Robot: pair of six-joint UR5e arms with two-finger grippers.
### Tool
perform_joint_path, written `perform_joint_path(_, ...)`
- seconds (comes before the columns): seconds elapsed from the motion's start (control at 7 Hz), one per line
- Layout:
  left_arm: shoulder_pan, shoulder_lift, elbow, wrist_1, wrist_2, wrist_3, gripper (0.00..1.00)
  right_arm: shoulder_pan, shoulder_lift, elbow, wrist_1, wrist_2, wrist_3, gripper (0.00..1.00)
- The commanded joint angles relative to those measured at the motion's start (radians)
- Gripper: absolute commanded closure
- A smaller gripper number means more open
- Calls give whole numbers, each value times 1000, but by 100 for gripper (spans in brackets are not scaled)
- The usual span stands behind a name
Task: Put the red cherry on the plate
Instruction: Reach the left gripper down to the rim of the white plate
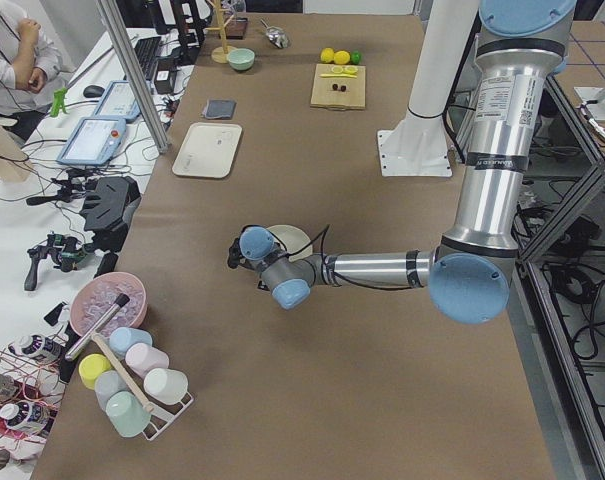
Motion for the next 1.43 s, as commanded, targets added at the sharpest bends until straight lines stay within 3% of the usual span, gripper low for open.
perform_joint_path(0.0, 18, 1, -7, -18, 16, -14, 60, 0, 0, 0, 1, 0, 0, 0)
perform_joint_path(0.29, 18, 4, -10, -18, 10, -14, 99, 0, 0, 0, -1, 0, 0, 0)
perform_joint_path(0.86, 15, 4, -17, -3, -31, -5, 100, 0, 0, 2, 1, 0, 0, 0)
perform_joint_path(1.0, -2, -11, -39, 60, -56, -2, 100, 0, 2, 2, 1, 0, 0, 0)
perform_joint_path(1.29, -16, -48, -211, 305, -91, -8, 100, 0, 2, 0, 1, 2, 0, 0)
